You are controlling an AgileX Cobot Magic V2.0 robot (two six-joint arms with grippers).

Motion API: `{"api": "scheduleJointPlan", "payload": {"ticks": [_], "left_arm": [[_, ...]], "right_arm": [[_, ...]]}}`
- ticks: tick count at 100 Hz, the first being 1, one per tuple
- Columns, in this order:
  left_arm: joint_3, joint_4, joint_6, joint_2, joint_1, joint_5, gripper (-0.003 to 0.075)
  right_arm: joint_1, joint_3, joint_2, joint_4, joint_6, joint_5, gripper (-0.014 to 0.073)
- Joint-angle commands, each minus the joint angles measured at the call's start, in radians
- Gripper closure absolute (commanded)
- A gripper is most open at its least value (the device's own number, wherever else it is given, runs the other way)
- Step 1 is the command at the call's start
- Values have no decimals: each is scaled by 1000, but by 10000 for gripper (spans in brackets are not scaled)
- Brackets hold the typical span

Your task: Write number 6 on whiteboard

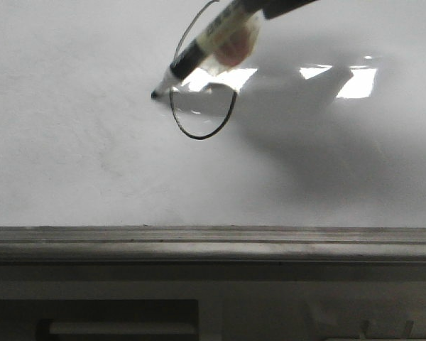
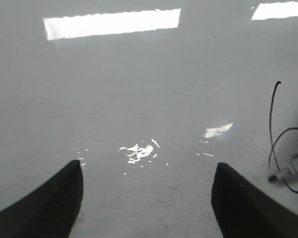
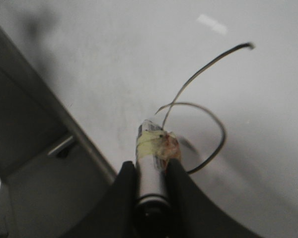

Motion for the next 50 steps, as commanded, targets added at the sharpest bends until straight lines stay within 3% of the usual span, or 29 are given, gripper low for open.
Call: {"api": "scheduleJointPlan", "payload": {"ticks": [1, 22, 32, 50], "left_arm": [[-28, -21, -7, -1, -3, -43, 230], [-34, -105, 146, 8, -101, 29, 230], [-34, -196, 261, 33, -213, 28, 230], [-36, -211, 293, 134, -427, -59, 255]], "right_arm": [[6, -57, -17, 5, -26, 85, 638], [6, -61, -48, -14, -26, 153, 638], [6, -80, -41, -2, -26, 164, 638], [6, -172, 4, 4, -26, 236, 638]]}}
